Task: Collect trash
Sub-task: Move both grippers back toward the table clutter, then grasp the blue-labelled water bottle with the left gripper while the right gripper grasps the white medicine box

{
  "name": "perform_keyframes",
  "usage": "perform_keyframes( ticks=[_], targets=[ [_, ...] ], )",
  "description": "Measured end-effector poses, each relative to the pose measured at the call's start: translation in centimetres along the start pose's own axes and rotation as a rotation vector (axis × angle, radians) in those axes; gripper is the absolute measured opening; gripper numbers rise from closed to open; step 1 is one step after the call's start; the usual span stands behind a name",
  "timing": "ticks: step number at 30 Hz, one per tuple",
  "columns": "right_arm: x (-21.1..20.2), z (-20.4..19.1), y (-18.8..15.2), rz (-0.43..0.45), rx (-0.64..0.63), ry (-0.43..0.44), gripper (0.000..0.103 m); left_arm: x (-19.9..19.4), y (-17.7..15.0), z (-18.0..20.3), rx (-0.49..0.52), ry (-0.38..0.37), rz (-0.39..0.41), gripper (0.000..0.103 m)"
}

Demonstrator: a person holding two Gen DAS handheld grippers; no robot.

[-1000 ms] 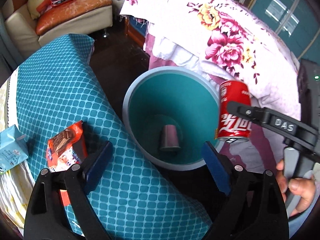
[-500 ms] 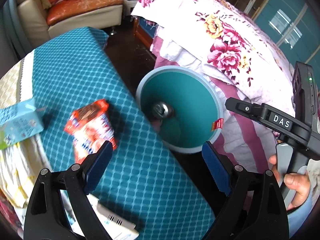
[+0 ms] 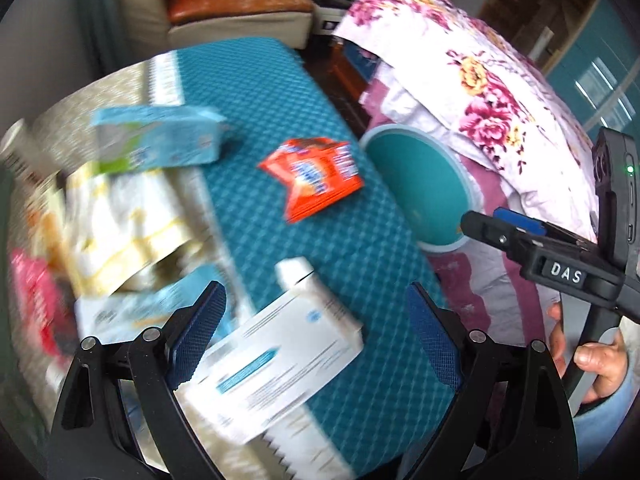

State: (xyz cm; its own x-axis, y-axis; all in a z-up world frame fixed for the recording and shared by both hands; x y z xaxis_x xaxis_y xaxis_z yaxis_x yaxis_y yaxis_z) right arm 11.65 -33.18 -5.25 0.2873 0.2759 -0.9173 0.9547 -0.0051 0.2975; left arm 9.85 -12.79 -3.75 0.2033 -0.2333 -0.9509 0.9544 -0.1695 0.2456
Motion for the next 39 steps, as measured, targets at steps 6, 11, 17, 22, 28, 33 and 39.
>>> perform_keyframes(
  ticks=[6, 11, 17, 22, 28, 33, 39],
  targets=[
    [-0.5, -4.5, -1.1, -0.012, -0.097, 0.004, 0.080, -1.9, -3.3, -3.9, -0.089, 0.032, 0.013, 0.091],
    [-0.7, -7.4, -2.3, -0.023, -0.166, 0.007, 0.080, -2.9, -6.4, -7.0, -0.159, 0.067, 0.013, 0.091],
    [-1.3, -9.6, -3.6, -0.028, -0.241, 0.005, 0.082, -3.3, -10.1, -11.7, -0.322, 0.102, 0.010, 0.091],
    [-1.5, -10.3, -4.0, -0.028, -0.265, 0.008, 0.083, -2.2, -12.2, -13.9, -0.430, 0.076, -0.032, 0.091],
    [-0.5, -11.3, -4.2, -0.072, -0.323, 0.006, 0.083, -0.5, -13.0, -14.4, -0.494, 0.024, -0.067, 0.091],
    [0.7, -12.9, -4.5, -0.131, -0.440, 0.001, 0.083, 1.3, -13.1, -14.6, -0.476, 0.036, -0.110, 0.091],
    [2.9, -16.1, -5.3, -0.237, -0.687, -0.038, 0.083, 0.1, -13.9, -14.7, -0.297, 0.130, -0.052, 0.078]
  ],
)
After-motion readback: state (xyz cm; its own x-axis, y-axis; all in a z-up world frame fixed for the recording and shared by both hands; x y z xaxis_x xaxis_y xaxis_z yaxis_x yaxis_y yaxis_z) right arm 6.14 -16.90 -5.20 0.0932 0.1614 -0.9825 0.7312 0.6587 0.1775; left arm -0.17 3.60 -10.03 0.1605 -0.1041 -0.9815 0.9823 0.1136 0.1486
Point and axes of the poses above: each gripper's, at about its wrist camera, not at the fingertips, and x roughly the way its jaws point, z to its right, y to its top, the point moved 5 cm from there along x, roughly the way its jaws point, and after that the axes turned 10 degrees about -z, right-handed, at the moved point
